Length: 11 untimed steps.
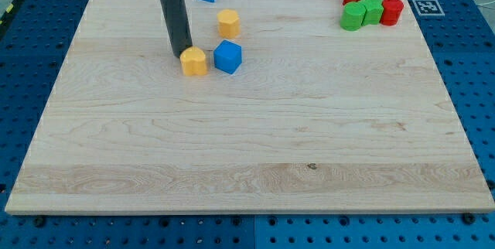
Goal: Move yellow heart below blue cube
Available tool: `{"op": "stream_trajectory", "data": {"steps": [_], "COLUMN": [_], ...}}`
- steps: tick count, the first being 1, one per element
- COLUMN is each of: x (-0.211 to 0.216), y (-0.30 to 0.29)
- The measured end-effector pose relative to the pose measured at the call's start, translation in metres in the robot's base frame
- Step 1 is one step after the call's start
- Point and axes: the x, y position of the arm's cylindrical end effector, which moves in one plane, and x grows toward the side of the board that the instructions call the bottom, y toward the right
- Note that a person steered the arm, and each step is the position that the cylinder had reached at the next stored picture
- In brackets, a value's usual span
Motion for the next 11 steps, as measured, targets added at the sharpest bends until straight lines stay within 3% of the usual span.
{"op": "stream_trajectory", "data": {"steps": [1,3,5,6,7,11], "x": [0.041,0.08,0.042,0.011,0.012,0.073], "y": [0.011,0.018,-0.043,-0.033,0.003,0.036]}}
